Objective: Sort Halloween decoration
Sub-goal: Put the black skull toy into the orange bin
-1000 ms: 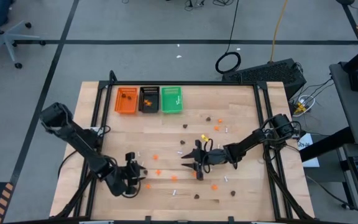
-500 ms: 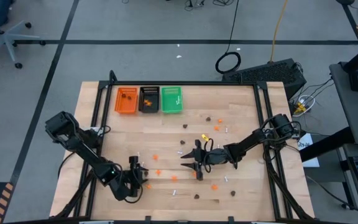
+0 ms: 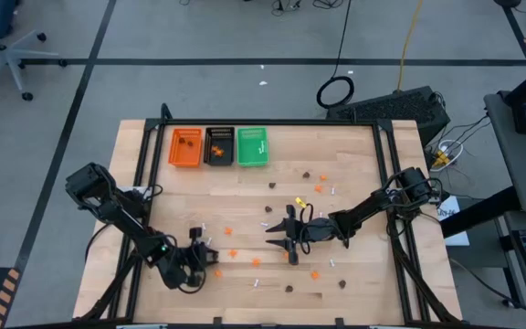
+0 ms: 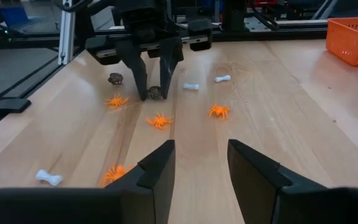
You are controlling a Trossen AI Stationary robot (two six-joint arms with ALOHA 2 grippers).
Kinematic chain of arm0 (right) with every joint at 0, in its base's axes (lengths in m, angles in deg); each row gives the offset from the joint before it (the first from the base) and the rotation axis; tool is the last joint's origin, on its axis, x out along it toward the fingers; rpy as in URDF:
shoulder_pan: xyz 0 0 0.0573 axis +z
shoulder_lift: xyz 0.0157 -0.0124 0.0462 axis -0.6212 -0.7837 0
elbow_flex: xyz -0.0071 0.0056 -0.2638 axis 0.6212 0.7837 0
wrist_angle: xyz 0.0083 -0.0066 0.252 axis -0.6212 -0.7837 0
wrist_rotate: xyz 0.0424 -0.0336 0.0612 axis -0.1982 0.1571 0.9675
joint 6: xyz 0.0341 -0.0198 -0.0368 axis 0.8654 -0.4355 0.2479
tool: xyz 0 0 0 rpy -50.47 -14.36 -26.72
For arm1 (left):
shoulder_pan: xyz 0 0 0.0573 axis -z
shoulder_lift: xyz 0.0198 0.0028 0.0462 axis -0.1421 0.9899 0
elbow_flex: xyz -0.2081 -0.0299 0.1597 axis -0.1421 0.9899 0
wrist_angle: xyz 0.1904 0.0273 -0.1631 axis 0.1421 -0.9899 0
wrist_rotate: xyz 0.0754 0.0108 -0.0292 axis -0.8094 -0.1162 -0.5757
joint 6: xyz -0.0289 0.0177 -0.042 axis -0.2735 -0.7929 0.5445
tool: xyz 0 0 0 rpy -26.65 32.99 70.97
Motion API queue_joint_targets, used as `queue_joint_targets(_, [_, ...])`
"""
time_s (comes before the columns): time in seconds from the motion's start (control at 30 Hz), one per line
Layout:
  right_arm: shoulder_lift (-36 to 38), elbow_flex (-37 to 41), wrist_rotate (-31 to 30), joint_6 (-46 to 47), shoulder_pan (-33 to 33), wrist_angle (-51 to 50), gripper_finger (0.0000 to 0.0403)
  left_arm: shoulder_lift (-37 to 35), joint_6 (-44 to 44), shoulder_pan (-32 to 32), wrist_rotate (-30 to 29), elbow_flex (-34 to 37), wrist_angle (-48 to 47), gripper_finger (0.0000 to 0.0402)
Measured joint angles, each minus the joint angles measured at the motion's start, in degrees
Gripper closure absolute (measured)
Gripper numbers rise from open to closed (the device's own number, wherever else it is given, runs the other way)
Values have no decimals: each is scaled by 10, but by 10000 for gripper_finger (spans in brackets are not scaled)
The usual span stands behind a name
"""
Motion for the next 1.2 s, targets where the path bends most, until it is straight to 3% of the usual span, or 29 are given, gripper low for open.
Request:
queue_joint_targets(0.27, [0, 0, 0, -2, -4, -10, 271, 2, -7, -2, -52, 9, 10, 315])
queue_joint_targets(0.6, [0, 0, 0, -2, -4, -12, 271, -19, -103, -10, -135, 9, 42, 334])
queue_joint_targets(0.87, [0, 0, 0, -2, -4, -30, 271, -76, -206, -32, -140, 9, 44, 334])
queue_joint_targets(1.2, [0, 0, -3, 1, -4, -53, 271, -85, -268, -44, -136, 8, 49, 334])
